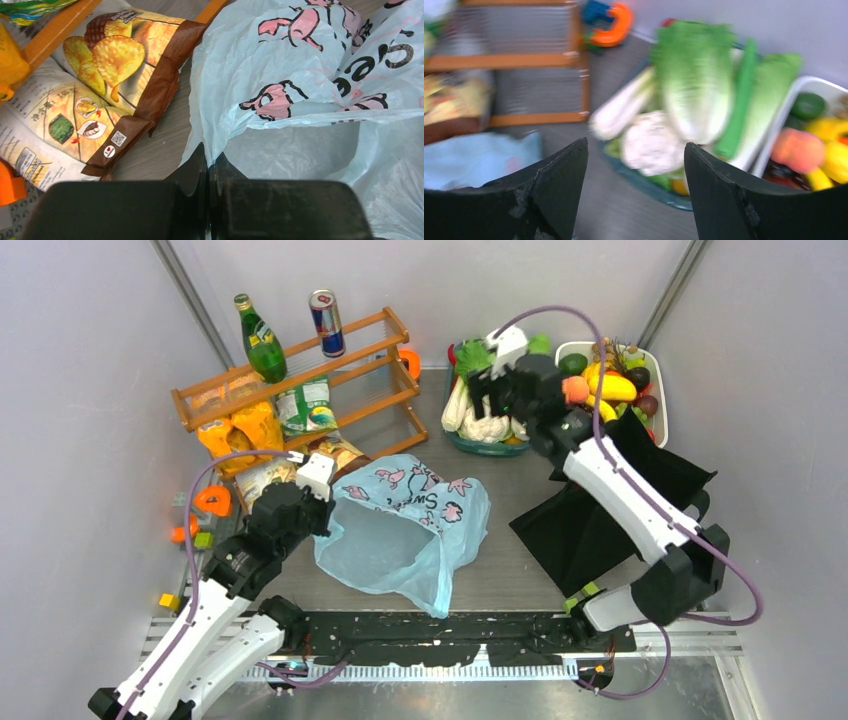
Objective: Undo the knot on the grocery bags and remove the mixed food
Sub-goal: Place the fake vegetable in the bin, then pick up the fake vegetable from the takeout bag.
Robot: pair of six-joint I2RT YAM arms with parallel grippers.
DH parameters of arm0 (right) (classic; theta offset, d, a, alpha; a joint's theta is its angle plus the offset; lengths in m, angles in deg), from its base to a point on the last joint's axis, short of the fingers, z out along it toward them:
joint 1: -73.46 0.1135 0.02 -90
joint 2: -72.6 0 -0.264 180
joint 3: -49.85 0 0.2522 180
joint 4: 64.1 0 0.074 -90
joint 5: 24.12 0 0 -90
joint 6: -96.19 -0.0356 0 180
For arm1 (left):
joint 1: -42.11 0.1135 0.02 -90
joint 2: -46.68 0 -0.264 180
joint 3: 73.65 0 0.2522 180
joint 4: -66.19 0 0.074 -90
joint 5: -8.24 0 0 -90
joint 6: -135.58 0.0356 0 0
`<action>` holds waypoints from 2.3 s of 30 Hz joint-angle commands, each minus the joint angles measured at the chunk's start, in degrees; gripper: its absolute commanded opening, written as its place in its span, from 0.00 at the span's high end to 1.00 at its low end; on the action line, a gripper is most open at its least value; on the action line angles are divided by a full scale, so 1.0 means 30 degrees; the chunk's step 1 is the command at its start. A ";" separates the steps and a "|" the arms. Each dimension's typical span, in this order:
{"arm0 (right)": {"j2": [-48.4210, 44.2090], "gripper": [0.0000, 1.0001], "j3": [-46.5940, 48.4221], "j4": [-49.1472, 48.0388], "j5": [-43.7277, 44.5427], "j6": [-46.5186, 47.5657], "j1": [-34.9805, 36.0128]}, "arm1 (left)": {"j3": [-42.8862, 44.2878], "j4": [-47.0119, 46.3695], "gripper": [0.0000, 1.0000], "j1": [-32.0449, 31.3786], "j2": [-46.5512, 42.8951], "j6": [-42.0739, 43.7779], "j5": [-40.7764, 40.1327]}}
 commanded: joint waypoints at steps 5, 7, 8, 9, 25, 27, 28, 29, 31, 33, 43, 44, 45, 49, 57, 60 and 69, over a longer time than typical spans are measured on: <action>-0.3962 0.28 -0.3809 -0.2303 -0.1098 0.0609 0.7497 | 0.0715 -0.0861 1.00 0.0208 0.0457 -0.0568 0.1989; -0.4712 0.30 -0.4801 -0.2967 -0.2322 0.0210 0.9197 | 0.0925 -0.0758 1.00 0.0282 0.0647 -0.0643 0.2008; -0.5172 0.32 -0.5116 -0.3539 -0.3132 0.0100 0.9775 | 0.0995 -0.0686 1.00 0.0335 0.0764 -0.0622 0.2008; -0.5366 0.33 -0.5697 -0.3805 -0.3423 -0.0063 1.0852 | 0.1048 -0.0595 1.00 0.0371 0.0860 -0.0608 0.2008; 0.0126 0.48 -0.7329 -0.3988 0.1112 -0.0291 1.6241 | 0.0590 -0.0603 1.00 0.0535 0.0895 -0.0421 0.1875; 0.1050 0.47 -0.7031 -0.3368 0.2591 0.0551 1.5948 | 0.0600 -0.0623 1.00 0.0537 0.0900 -0.0385 0.1969; 0.1534 0.47 -0.6967 -0.3266 0.2881 0.0637 1.5523 | 0.0599 -0.0624 1.00 0.0550 0.0928 -0.0362 0.2000; 0.1737 0.46 -0.6976 -0.3225 0.3266 0.0701 1.5267 | 0.0614 -0.0631 1.00 0.0537 0.0946 -0.0341 0.2033; 0.2270 0.44 -0.7031 -0.3401 0.3362 0.0621 1.4314 | 0.0571 -0.0624 1.00 0.0536 0.0988 -0.0300 0.2143; 0.2768 0.40 -0.7081 -0.3751 0.3348 0.0567 1.3426 | 0.0559 -0.0606 1.00 0.0536 0.1031 -0.0249 0.2324; 0.5075 0.29 -0.6950 -0.6806 0.2666 0.0920 1.0058 | 0.0574 -0.0399 1.00 0.0536 0.1759 -0.0179 0.2828; 0.5163 0.29 -0.6938 -0.7179 0.2451 0.1006 0.9883 | 0.0578 -0.0369 1.00 0.0536 0.1837 -0.0179 0.2891; 0.5316 0.29 -0.6944 -0.7368 0.2342 0.1040 0.9583 | 0.0571 -0.0362 1.00 0.0550 0.1902 -0.0179 0.2950; 0.5701 0.32 -0.7030 -0.8885 0.1745 0.1022 0.8797 | 0.0641 -0.0282 1.00 0.0536 0.2220 -0.0179 0.2958; 0.7813 0.41 -0.5175 -0.9577 0.1597 0.1055 0.8019 | 0.0720 -0.0183 1.00 0.0536 0.2660 -0.0184 0.2892; 0.8401 0.41 -0.4587 -0.9400 0.1561 0.1188 0.7709 | 0.0720 -0.0185 1.00 0.0536 0.2741 -0.0187 0.2832; 1.0075 0.39 -0.2474 -0.7234 0.0695 0.1818 0.6711 | 0.0785 -0.0143 1.00 0.0536 0.3004 -0.0179 0.2800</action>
